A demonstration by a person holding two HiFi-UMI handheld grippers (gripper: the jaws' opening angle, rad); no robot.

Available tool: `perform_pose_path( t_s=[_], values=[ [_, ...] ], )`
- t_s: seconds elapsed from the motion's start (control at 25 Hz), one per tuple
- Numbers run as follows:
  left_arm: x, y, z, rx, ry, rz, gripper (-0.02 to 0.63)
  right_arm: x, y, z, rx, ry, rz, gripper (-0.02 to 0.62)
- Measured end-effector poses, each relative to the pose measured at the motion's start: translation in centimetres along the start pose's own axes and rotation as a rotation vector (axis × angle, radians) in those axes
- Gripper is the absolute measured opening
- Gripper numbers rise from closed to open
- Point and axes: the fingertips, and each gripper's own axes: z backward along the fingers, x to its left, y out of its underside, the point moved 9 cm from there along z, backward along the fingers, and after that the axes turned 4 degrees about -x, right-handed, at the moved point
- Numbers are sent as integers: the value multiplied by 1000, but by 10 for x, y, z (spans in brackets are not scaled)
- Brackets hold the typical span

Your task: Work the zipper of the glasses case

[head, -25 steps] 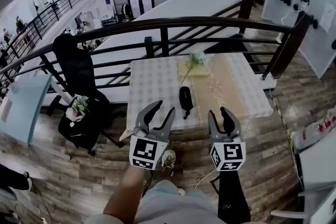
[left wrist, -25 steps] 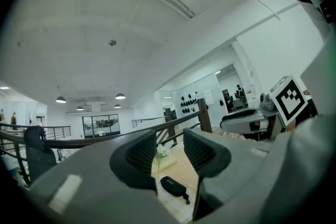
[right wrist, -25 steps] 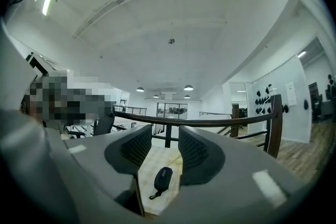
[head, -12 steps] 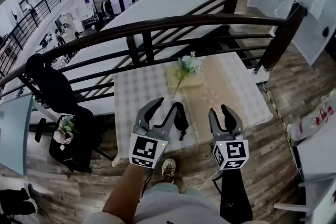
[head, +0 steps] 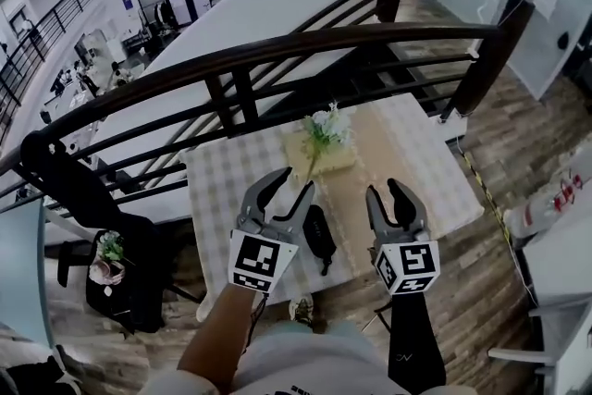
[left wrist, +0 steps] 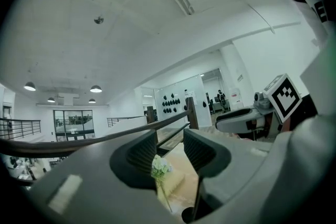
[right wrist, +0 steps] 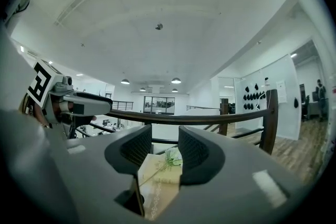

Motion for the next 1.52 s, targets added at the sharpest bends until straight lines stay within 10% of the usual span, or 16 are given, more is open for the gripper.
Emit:
perform_pose_path(
  t_s=[0.8,1.52],
  values=[
    [12,35,-51,72,184,-79,166,-17,20,-40,39,24,-32,186],
    [-68,165,-70,505,1281,-894,308,-44,28,-27,90,35,-20,186]
  ],
)
